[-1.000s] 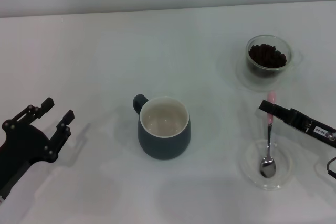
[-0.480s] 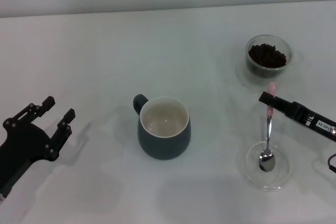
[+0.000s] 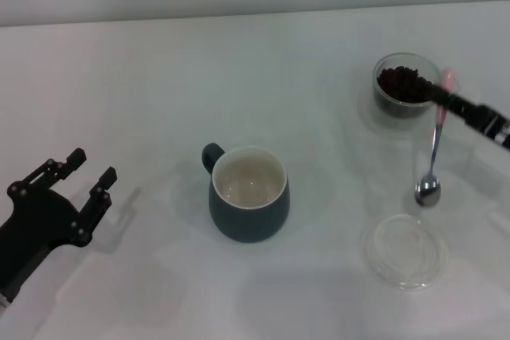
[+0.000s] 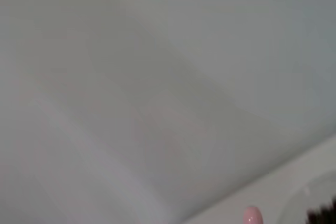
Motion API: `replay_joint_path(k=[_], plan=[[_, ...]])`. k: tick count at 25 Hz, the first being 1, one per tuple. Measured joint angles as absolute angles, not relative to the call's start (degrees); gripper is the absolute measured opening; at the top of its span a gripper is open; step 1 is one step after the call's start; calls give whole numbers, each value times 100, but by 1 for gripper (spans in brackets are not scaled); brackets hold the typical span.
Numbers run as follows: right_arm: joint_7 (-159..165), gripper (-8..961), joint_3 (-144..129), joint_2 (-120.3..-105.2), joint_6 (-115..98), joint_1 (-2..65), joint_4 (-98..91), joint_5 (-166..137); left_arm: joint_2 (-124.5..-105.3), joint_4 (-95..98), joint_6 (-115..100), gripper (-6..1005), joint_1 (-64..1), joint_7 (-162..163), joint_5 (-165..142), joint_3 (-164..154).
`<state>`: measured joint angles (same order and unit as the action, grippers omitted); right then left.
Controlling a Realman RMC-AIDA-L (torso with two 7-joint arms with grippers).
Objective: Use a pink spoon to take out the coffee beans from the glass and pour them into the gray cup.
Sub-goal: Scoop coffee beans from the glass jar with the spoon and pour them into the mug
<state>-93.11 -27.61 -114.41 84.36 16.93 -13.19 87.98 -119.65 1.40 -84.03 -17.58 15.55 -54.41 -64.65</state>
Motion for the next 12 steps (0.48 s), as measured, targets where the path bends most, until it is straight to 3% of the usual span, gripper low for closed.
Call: replay_joint_path(k=[12], plan=[[-10160,144,-2431,-11473,8036,2582,-1751,9265,-11980,131,-8424,461,-1751,1569,-5450,-6486]])
